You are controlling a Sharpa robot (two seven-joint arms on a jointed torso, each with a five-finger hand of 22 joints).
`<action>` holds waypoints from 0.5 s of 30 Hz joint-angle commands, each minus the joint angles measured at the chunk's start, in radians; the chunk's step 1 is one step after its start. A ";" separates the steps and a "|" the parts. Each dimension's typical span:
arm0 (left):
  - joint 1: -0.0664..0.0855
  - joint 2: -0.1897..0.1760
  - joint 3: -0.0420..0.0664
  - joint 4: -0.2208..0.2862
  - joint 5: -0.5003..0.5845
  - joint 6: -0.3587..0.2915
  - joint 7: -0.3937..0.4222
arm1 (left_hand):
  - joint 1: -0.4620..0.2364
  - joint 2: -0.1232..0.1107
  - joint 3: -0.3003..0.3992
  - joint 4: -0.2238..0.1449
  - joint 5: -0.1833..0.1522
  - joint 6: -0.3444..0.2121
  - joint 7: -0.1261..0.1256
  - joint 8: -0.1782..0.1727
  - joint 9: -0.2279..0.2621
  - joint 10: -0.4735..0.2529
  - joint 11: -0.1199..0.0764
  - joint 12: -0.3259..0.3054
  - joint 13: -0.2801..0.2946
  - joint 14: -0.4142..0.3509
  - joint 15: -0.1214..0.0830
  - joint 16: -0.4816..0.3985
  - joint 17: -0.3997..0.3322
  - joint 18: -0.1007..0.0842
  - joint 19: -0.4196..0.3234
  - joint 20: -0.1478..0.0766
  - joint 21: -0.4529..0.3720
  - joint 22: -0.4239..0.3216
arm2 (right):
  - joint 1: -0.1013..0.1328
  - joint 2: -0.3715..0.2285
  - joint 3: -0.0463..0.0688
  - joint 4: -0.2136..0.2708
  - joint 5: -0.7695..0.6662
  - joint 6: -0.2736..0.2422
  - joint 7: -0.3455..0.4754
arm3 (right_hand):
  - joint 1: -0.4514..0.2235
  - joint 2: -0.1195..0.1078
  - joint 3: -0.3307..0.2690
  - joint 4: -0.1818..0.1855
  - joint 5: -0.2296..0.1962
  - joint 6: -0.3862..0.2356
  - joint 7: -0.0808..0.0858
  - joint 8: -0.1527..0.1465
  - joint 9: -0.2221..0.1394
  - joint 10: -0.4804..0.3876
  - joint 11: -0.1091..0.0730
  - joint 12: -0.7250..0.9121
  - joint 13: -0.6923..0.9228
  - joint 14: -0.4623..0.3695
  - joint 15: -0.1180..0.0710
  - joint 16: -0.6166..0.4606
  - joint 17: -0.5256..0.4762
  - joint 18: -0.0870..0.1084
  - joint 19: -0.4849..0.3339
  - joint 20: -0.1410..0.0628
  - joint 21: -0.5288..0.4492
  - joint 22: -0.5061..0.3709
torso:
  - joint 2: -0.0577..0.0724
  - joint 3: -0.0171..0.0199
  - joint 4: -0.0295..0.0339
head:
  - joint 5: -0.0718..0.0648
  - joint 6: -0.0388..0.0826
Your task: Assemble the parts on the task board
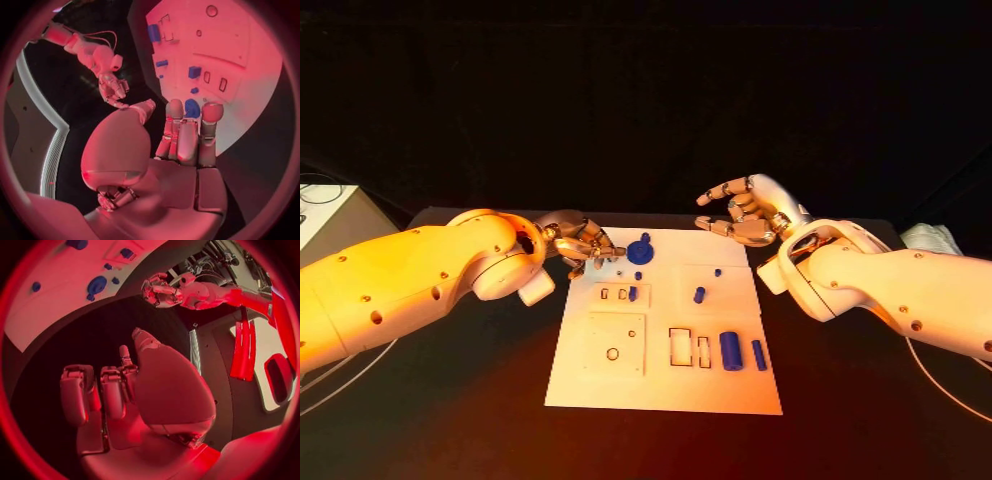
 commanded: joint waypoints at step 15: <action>0.056 0.160 -0.041 -0.140 -0.271 0.271 -0.270 | -0.132 -0.001 -0.020 0.006 -0.002 -0.042 0.004 0.030 0.060 -0.030 0.006 0.026 0.013 -0.007 0.004 0.000 -0.010 -0.015 -0.013 0.003 0.008 -0.005 | 0.020 -0.021 0.001 -0.042 0.163 0.008 0.039 | -0.023 -0.009 0.011 0.005 -0.007 -0.007 0.002 0.004 -0.001 -0.011 -0.003 -0.014 0.162 0.103 -0.002 0.001 0.254 0.015 0.057 -0.001 -0.013 0.167 | 0.000 0.0052 -0.0005 | 0.006 -0.025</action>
